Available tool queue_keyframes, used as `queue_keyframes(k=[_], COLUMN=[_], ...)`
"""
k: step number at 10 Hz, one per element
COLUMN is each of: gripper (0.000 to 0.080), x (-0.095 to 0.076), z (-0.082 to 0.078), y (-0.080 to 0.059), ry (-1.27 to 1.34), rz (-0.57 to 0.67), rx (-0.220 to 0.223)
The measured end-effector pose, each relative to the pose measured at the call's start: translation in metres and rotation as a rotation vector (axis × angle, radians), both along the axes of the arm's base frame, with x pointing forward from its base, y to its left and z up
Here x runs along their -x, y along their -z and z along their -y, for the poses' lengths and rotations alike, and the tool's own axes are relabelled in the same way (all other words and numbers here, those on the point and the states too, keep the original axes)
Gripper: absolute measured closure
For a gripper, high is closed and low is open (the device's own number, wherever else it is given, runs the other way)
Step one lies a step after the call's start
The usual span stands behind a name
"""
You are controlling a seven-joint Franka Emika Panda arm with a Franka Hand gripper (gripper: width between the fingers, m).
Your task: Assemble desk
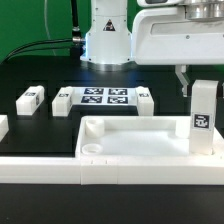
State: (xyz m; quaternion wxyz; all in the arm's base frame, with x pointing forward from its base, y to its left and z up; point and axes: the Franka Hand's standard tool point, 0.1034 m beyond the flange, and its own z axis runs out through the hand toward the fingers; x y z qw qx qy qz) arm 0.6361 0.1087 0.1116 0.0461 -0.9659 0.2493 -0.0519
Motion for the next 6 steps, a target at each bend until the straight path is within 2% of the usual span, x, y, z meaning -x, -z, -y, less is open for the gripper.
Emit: queue_keyframes(k=[3, 4, 5, 6], gripper=[0.0511, 0.0511, 0.0511, 0.0511], x=[0.0000, 0.0005, 0.0032, 0.0042], z=[0.0004, -0.0002, -0.0023, -0.0045], y=[0.0001, 0.0003, 0.0012, 0.0015], ry=[0.161, 0.265, 0.451, 0.520], rz=[-0.010, -0.018, -0.036, -0.045], rx=[-0.020, -0.037, -0.073, -0.085])
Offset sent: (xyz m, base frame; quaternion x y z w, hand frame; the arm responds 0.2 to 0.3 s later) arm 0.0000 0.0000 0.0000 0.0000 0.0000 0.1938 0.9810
